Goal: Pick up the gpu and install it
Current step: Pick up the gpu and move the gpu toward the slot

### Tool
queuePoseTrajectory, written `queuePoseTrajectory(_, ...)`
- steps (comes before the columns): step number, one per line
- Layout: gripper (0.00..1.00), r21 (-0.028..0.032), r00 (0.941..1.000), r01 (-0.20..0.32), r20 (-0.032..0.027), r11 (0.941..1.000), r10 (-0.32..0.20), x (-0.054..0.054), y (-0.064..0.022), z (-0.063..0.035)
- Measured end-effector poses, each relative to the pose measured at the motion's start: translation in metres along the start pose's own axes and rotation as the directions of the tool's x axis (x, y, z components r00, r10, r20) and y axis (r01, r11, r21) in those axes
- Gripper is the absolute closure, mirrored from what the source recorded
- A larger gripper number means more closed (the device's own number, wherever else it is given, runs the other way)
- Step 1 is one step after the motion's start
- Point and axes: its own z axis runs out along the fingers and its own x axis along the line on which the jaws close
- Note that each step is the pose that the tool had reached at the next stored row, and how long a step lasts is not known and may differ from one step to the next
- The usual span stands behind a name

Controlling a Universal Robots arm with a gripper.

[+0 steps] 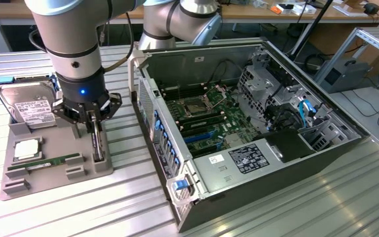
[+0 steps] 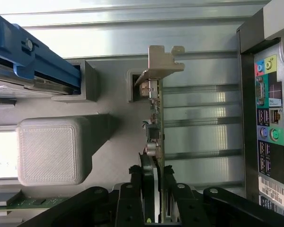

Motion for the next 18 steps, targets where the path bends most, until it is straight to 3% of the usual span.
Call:
queuePoseTrajectory(11,0.73,-0.0001,1.0000,0.000,0.0002,1.0000,0.000,0.0000,0.0000,0.0000)
queuePoseTrajectory(18,0.73,-0.0001,1.0000,0.000,0.0001,1.0000,0.000,-0.0002,0.0002,-0.0067)
